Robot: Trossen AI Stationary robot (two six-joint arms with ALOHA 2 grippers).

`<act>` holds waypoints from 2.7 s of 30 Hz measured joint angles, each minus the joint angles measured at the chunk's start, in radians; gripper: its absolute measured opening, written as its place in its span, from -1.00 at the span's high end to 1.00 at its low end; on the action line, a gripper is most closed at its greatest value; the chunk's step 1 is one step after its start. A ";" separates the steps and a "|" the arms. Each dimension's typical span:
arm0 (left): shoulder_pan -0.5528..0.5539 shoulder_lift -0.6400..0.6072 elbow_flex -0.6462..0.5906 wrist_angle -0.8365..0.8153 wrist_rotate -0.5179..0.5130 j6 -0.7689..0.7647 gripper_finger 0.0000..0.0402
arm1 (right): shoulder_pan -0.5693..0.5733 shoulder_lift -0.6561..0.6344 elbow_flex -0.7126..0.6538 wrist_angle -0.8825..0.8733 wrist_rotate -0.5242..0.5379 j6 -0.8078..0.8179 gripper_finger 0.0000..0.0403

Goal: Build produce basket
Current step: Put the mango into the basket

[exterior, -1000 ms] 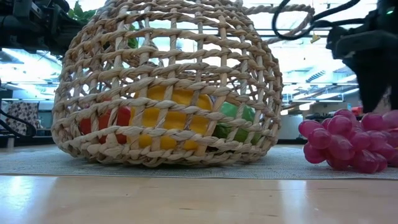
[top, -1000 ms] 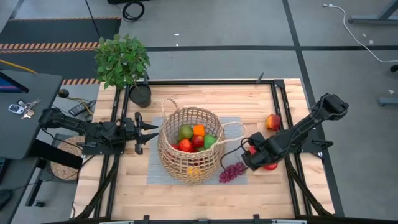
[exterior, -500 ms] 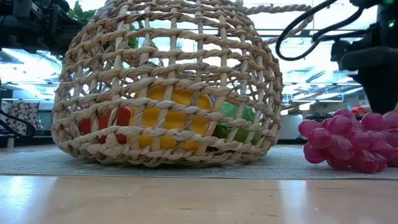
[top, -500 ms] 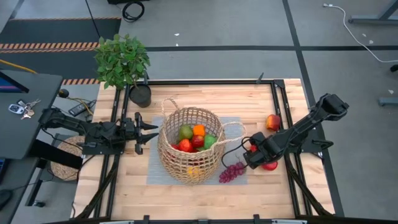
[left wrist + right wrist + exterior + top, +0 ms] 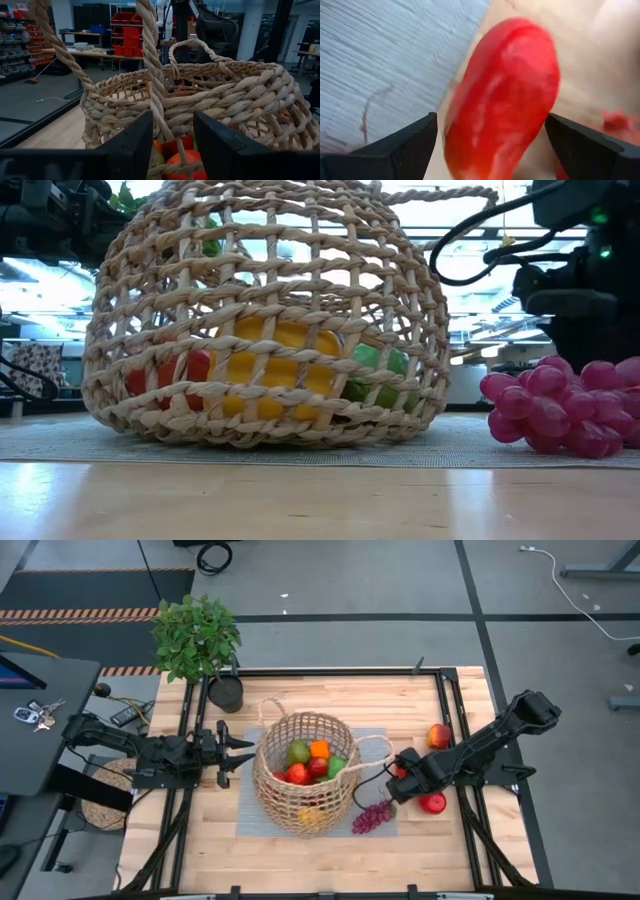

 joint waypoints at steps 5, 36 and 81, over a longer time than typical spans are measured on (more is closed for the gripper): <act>0.000 0.000 0.000 0.000 0.000 0.000 0.24 | -0.004 0.000 -0.016 0.014 0.093 -0.060 -0.85; 0.000 0.000 0.000 0.000 0.000 0.000 0.24 | -0.006 0.000 -0.168 0.256 0.124 -0.171 -0.57; 0.000 0.000 0.000 0.000 0.000 0.000 0.26 | 0.144 -0.003 0.461 0.806 0.282 -1.118 -0.33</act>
